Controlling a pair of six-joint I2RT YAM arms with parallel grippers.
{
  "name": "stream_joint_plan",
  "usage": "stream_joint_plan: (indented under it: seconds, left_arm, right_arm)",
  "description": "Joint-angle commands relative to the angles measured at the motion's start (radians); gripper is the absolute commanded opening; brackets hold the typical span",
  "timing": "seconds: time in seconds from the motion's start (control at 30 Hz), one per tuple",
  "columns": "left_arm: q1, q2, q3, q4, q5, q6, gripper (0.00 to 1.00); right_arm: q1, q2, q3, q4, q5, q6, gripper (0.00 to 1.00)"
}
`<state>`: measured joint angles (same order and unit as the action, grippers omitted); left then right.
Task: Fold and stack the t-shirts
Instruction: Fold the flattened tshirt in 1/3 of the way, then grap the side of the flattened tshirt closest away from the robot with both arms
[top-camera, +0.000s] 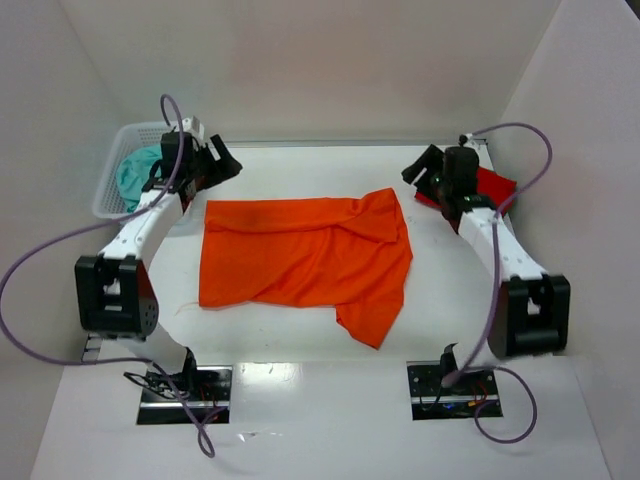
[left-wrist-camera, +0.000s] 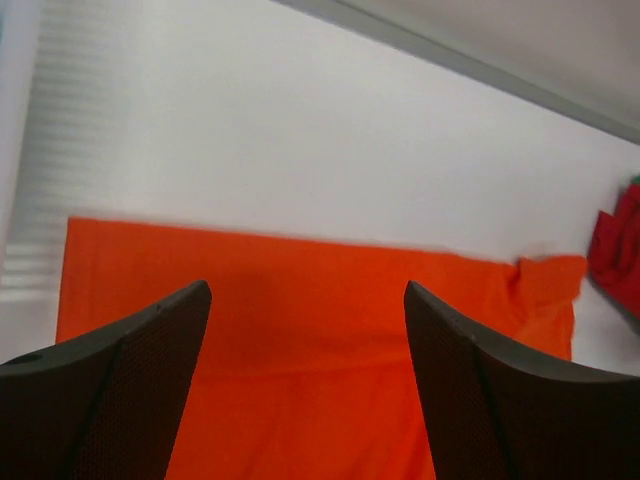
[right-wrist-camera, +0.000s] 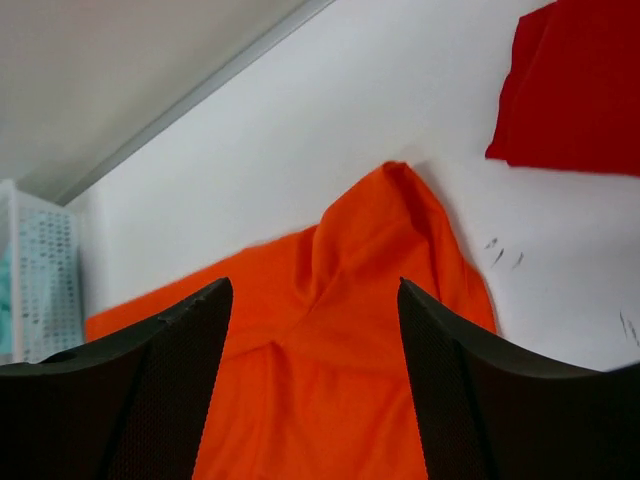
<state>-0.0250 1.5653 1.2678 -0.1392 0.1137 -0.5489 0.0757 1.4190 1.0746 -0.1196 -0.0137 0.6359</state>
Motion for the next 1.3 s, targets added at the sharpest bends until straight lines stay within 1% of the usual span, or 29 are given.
stream_joint_plan:
  seconds: [0.0,0.1,0.17,0.23,0.27,0.3,0.33,0.4,0.53,0.63,0.73,0.77,0.9,0.97,1.1,1.2,1.27]
  left_arm:
    - [-0.009,-0.234,-0.166,-0.067,-0.038,-0.018,0.86]
    - [-0.060,-0.398,-0.272,-0.153,-0.155,-0.047,0.87]
    - [-0.092,-0.466,-0.300,-0.196,-0.208,-0.072,0.87]
    - [-0.139,-0.568,-0.340,-0.290,-0.281,-0.125,0.88]
    - [-0.155,-0.590,-0.341,-0.292,-0.305,-0.148,0.90]
    - [-0.178,-0.621,-0.363,-0.316,-0.337,-0.182,0.91]
    - [-0.188,-0.637,-0.374,-0.333,-0.351,-0.196,0.92]
    - [-0.205,-0.667,-0.392,-0.345,-0.393,-0.221,0.94]
    - [-0.214,-0.666,-0.376,-0.388,-0.430,-0.233,0.96]
    - [-0.214,-0.639,-0.345,-0.413,-0.463,-0.222,0.97]
    - [-0.214,-0.639,-0.337,-0.413,-0.471,-0.215,0.99]
    - [-0.214,-0.639,-0.337,-0.413,-0.471,-0.215,0.99]
    - [-0.214,-0.630,-0.343,-0.396,-0.462,-0.215,0.99]
    - [-0.214,-0.624,-0.347,-0.392,-0.462,-0.210,0.99]
    - [-0.214,-0.610,-0.347,-0.388,-0.462,-0.197,0.99]
    - [-0.214,-0.586,-0.328,-0.382,-0.462,-0.182,0.99]
    - [-0.214,-0.579,-0.318,-0.382,-0.462,-0.172,0.99]
  right_arm:
    - [0.011,-0.202,-0.176,-0.153,-0.003,0.053,0.72]
    - [0.080,-0.358,-0.259,-0.326,0.035,0.095,0.72]
    - [0.131,-0.402,-0.310,-0.357,0.035,0.126,0.72]
    - [0.256,-0.432,-0.363,-0.445,0.056,0.197,0.72]
    - [0.263,-0.440,-0.373,-0.447,0.071,0.225,0.72]
    - [0.347,-0.419,-0.365,-0.476,0.102,0.278,0.73]
    - [0.402,-0.397,-0.349,-0.494,0.120,0.304,0.73]
    - [0.438,-0.305,-0.325,-0.521,0.124,0.311,0.73]
    - [0.513,-0.190,-0.289,-0.576,0.124,0.326,0.73]
    - [0.545,-0.190,-0.289,-0.621,0.168,0.356,0.73]
    - [0.551,-0.190,-0.300,-0.675,0.176,0.361,0.72]
    - [0.584,-0.190,-0.300,-0.695,0.176,0.392,0.72]
    - [0.641,-0.181,-0.317,-0.709,0.151,0.439,0.71]
    - [0.645,-0.169,-0.347,-0.715,0.131,0.454,0.70]
    - [0.705,-0.193,-0.398,-0.712,0.097,0.538,0.70]
    - [0.723,-0.191,-0.411,-0.700,0.080,0.564,0.68]
    - [0.733,-0.161,-0.418,-0.700,0.080,0.574,0.68]
